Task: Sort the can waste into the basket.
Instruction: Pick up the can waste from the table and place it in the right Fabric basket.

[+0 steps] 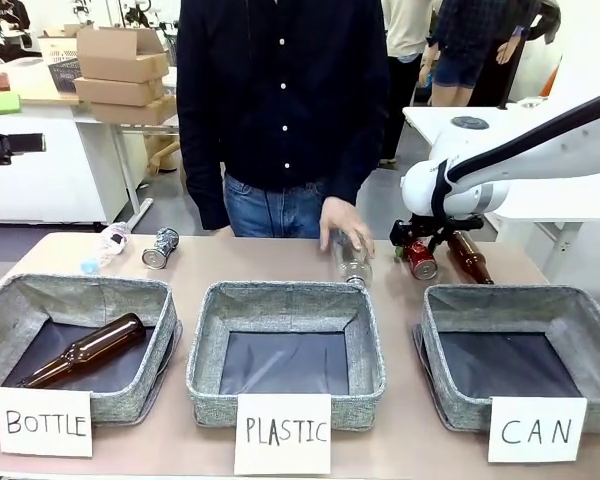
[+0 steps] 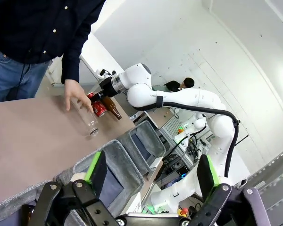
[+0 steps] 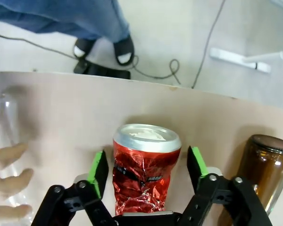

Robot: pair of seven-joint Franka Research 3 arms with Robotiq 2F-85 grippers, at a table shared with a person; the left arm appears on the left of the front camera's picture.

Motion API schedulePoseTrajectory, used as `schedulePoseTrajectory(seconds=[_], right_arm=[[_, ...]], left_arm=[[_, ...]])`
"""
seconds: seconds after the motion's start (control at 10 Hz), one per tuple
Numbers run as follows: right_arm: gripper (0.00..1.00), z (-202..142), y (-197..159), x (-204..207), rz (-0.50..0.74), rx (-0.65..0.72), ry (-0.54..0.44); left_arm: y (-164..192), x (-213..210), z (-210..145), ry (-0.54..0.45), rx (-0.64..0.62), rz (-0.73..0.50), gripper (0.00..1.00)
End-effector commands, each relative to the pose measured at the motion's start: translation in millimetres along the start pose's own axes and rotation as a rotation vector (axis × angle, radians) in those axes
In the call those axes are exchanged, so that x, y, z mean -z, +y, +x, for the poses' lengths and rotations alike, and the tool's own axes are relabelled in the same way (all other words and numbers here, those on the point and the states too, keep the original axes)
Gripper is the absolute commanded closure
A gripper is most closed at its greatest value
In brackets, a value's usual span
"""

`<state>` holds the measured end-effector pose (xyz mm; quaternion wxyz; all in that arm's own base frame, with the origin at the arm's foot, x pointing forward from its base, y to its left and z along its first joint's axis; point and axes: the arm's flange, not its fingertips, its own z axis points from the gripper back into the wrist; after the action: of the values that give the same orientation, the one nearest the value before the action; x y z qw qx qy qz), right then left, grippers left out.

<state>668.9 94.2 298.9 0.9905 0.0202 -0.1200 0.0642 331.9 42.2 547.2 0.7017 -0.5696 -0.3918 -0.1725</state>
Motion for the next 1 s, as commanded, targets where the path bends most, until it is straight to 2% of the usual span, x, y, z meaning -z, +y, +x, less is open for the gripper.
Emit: schedulePoseTrajectory(seconds=[0.0, 0.1, 0.2, 0.7, 0.8, 0.9], right_arm=[[1.00, 4, 1, -1, 0.014, -0.007, -0.002], [0.65, 4, 0, -1, 0.013, -0.006, 0.001], [1.00, 4, -1, -1, 0.012, -0.004, 0.001], [1.00, 4, -1, -12, 0.019, 0.002, 0.000], [1.00, -1, -3, -38, 0.013, 0.014, -0.013], [1.00, -12, -7, -86, 0.046, 0.036, -0.012]], left_arm=[[0, 2, 1, -0.015, 0.024, -0.018, 0.00], [0, 2, 1, -0.015, 0.024, -0.018, 0.00], [0, 2, 1, -0.015, 0.024, -0.018, 0.00], [0, 2, 1, -0.015, 0.024, -0.018, 0.00], [0, 2, 1, -0.015, 0.024, -0.018, 0.00], [0, 2, 1, -0.015, 0.024, -0.018, 0.00]])
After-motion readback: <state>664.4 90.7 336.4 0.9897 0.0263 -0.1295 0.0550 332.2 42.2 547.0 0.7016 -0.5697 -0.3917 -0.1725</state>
